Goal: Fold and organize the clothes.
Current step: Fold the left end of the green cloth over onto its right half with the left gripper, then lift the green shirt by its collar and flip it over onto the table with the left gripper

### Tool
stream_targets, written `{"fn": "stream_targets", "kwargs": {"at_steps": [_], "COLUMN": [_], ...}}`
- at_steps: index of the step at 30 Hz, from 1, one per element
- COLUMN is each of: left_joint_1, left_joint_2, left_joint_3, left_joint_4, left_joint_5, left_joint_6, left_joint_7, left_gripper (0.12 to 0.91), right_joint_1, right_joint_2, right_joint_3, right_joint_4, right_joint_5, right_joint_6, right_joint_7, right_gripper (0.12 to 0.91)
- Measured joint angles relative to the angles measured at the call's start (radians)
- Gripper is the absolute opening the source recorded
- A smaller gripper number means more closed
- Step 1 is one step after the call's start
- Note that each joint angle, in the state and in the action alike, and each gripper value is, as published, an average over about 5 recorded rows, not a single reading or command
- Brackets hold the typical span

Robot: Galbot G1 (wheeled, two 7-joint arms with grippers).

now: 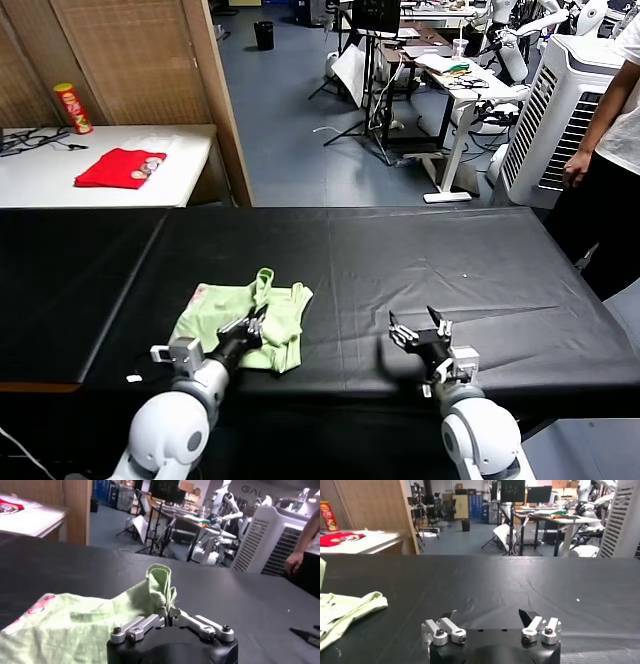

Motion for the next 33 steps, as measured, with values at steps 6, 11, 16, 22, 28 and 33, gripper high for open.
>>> {"fn": "stream_targets", "kwargs": {"at_steps": [6, 11, 16, 22, 28, 33], "left_joint_1": [0.002, -0.008, 0.004, 0.028, 0.063, 0.085], "left_joint_2": [-0.028, -0.067, -0.123, -0.087, 0.000, 0.014], "left_joint_3": [0.011, 0.022, 0.030, -0.022, -0.130, -0.183], "left_joint_4": [0.018, 0.029, 0.007, -0.022, -0.012, 0.003], "left_joint_5": [0.017, -0.056, -0.118, 0.009, 0.093, 0.128], "left_joint_6": [-0.013, -0.014, 0.001, -0.083, -0.127, -0.141], "left_joint_7": [0.006, 0.002, -0.010, 0.028, 0.043, 0.042], "left_gripper": [0.178, 0.373, 0.657, 0.796, 0.798, 0.798], "right_joint_1": [0.008, 0.023, 0.051, 0.112, 0.211, 0.296], "right_joint_2": [0.000, -0.006, -0.020, -0.026, 0.003, 0.041], "right_joint_3": [-0.008, -0.028, -0.069, -0.151, -0.266, -0.348], "right_joint_4": [-0.007, -0.025, -0.041, -0.063, -0.133, -0.236], "right_joint_5": [0.000, 0.003, 0.034, 0.064, 0.016, -0.065], "right_joint_6": [0.006, 0.030, 0.038, 0.045, 0.069, 0.114], "right_joint_7": [-0.011, -0.049, -0.088, -0.126, -0.127, -0.119], "right_gripper": [0.798, 0.798, 0.798, 0.798, 0.798, 0.798]}}
